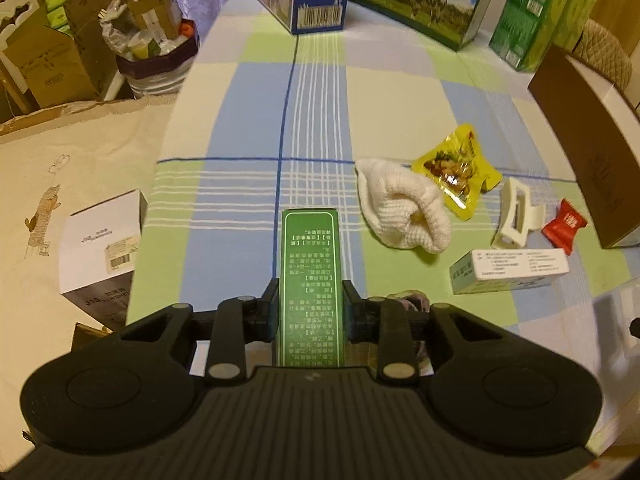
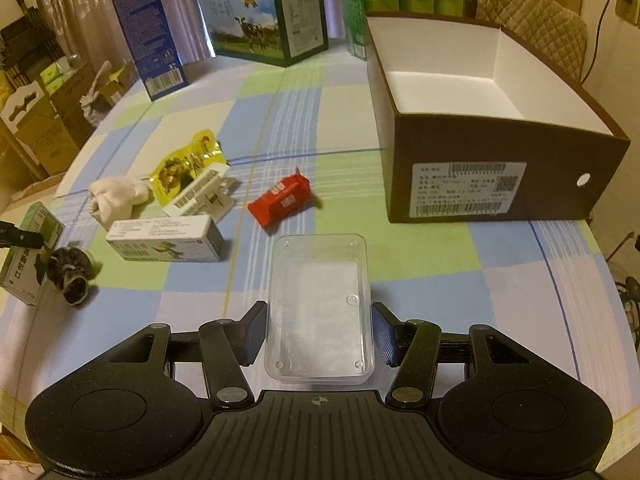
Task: Organize objects
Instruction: 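Carry the green box in the left tool and tray in the right tool over the brown box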
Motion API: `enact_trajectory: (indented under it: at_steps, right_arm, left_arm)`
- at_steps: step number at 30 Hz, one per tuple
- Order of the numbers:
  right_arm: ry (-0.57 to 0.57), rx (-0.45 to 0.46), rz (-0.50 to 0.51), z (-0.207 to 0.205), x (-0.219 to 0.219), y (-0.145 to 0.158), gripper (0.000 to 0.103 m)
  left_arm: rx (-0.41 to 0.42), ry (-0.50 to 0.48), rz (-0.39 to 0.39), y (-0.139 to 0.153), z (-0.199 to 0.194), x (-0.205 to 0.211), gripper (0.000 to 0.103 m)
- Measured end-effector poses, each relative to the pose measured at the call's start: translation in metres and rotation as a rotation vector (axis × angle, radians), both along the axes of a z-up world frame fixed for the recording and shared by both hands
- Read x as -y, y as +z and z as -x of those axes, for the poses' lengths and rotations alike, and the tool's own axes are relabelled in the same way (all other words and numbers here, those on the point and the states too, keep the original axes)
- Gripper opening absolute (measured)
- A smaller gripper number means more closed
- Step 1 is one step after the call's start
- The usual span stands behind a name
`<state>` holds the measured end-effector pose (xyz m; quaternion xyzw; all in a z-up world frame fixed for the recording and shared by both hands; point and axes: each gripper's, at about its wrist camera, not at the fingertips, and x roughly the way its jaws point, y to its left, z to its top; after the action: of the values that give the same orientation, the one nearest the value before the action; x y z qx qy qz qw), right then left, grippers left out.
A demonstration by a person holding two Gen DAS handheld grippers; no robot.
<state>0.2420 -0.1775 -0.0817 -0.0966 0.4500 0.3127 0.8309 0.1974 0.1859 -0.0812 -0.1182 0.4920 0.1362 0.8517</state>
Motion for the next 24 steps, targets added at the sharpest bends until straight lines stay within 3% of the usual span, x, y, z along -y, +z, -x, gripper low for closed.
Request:
enact_trajectory:
  at_steps: [13,24]
  right_arm:
    - [0.111,0.016,-0.082,-0.011,-0.002,0.031,0.052]
    - [0.130,0.026,-0.143,-0.055,0.062,0.056,0.052]
  left_arm:
    - [0.120,-0.043,0.039,0.051,0.007,0.055,0.025]
    - [0.162,-0.151,0.082,0.071,-0.043,0.160,0.025]
